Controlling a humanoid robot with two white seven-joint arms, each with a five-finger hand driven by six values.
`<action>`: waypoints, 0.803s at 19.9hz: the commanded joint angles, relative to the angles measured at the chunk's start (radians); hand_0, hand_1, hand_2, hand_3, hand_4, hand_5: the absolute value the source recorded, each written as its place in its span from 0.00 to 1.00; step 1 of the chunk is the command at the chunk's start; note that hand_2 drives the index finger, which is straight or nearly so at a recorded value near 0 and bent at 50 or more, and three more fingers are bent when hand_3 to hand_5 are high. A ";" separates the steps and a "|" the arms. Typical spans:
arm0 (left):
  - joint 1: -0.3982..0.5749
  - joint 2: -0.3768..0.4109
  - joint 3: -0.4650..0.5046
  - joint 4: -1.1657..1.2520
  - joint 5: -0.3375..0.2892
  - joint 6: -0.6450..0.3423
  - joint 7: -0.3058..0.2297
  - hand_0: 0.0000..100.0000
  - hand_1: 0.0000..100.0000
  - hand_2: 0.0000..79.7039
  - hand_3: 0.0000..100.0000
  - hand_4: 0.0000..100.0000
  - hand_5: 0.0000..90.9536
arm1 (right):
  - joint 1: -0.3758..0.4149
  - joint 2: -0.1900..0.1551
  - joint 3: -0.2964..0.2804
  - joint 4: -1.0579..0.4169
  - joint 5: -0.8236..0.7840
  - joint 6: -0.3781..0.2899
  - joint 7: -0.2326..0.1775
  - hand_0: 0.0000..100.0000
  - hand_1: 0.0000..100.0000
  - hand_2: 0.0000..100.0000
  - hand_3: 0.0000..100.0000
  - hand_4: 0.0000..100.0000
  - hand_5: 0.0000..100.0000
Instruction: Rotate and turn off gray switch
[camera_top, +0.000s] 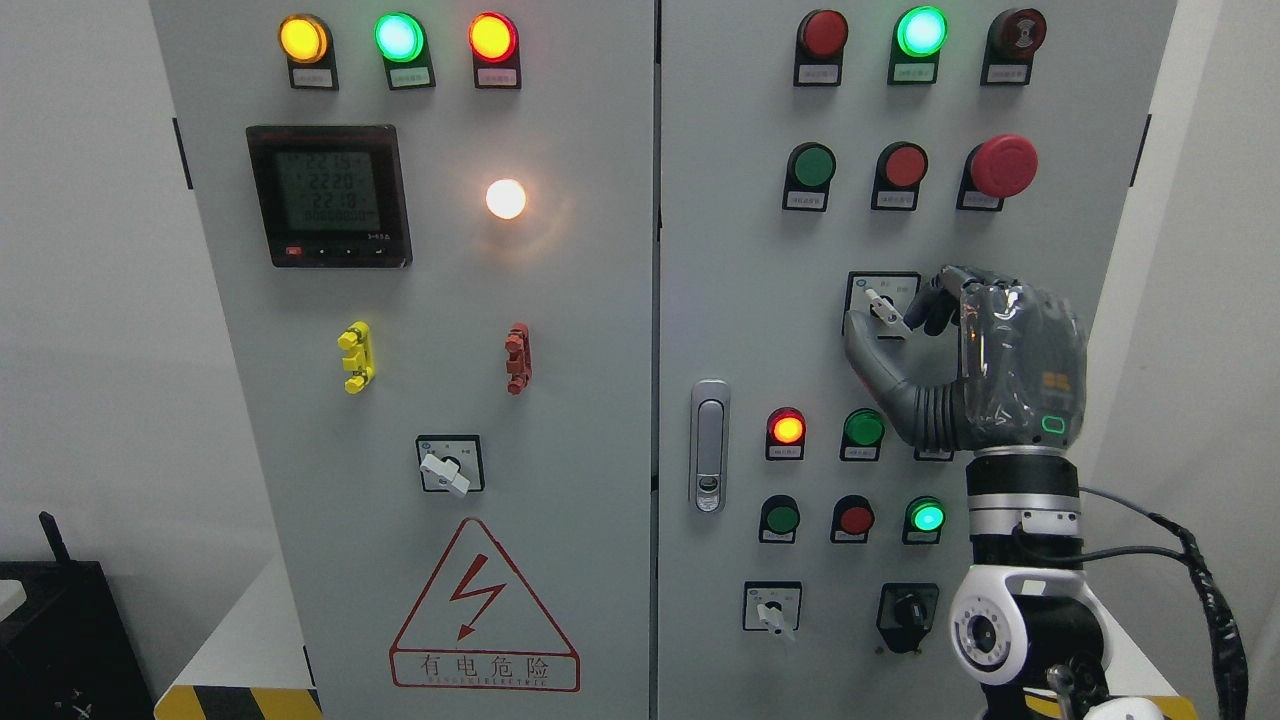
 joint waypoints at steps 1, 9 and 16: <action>0.000 0.000 0.032 0.000 0.000 0.000 0.000 0.12 0.39 0.00 0.00 0.00 0.00 | -0.001 -0.030 0.003 0.006 0.000 0.003 0.000 0.24 0.32 0.66 0.79 0.76 0.89; 0.000 0.000 0.032 0.000 0.000 0.000 0.000 0.12 0.39 0.00 0.00 0.00 0.00 | -0.007 -0.030 0.003 0.013 0.000 0.006 0.000 0.24 0.35 0.67 0.79 0.77 0.89; 0.000 0.002 0.032 0.000 0.000 0.000 0.000 0.12 0.39 0.00 0.00 0.00 0.00 | -0.008 -0.030 0.003 0.014 0.000 0.008 0.000 0.27 0.34 0.68 0.80 0.77 0.89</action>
